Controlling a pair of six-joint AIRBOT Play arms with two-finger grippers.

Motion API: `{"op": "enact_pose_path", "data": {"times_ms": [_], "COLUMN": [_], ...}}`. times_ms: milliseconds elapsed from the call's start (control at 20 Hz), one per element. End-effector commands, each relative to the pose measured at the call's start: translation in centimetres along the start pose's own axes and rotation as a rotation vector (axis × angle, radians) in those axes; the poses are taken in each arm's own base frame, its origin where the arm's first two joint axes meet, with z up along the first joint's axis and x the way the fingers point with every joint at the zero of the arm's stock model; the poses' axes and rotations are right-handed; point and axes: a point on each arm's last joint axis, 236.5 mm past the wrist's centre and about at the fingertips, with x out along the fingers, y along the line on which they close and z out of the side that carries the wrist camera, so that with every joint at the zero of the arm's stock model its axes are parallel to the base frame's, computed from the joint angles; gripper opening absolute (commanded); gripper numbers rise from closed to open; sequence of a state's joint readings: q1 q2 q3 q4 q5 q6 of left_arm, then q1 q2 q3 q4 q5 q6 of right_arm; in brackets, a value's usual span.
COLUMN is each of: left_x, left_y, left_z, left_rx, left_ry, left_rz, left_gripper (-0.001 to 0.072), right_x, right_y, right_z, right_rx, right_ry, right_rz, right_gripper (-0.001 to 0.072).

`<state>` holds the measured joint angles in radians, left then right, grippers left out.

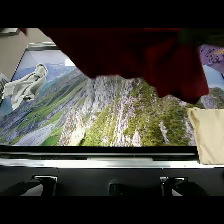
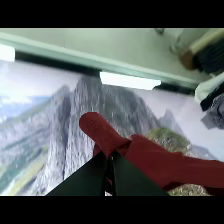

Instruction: Fold the clothes and pants, and hang the long-sleeved shirts on hangers.

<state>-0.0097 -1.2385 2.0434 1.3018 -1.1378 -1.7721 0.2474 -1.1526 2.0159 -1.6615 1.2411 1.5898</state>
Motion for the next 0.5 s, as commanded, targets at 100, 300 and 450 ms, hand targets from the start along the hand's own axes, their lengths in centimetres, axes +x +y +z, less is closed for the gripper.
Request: {"op": "enact_pose_path", "data": {"times_ms": [100,300,450], "left_x": [-9.7,-8.6,-3.2], "left_y": [-1.8,-1.0,1.8], "left_z": [1.6,-0.3,-4.2], "left_rx": [0.029,-0.060,-0.095], "left_ry": [-0.089,-0.022,0.112], "left_rz": [0.021,0.041,0.093], "left_gripper": [0.0015,0.0016,0.0016], "right_x": [-9.7,-7.1,1.1], "right_y": [-0.9,1.7,2.7], "right_z": [3.3,1.8,-2.0], "right_rx": [-0.019,0.042,0.132], "right_ry": [-0.169,-0.095,0.095], "right_rz": [-0.004,0.098,0.103], "right_gripper": [0.0026,0.0026,0.0027]}}
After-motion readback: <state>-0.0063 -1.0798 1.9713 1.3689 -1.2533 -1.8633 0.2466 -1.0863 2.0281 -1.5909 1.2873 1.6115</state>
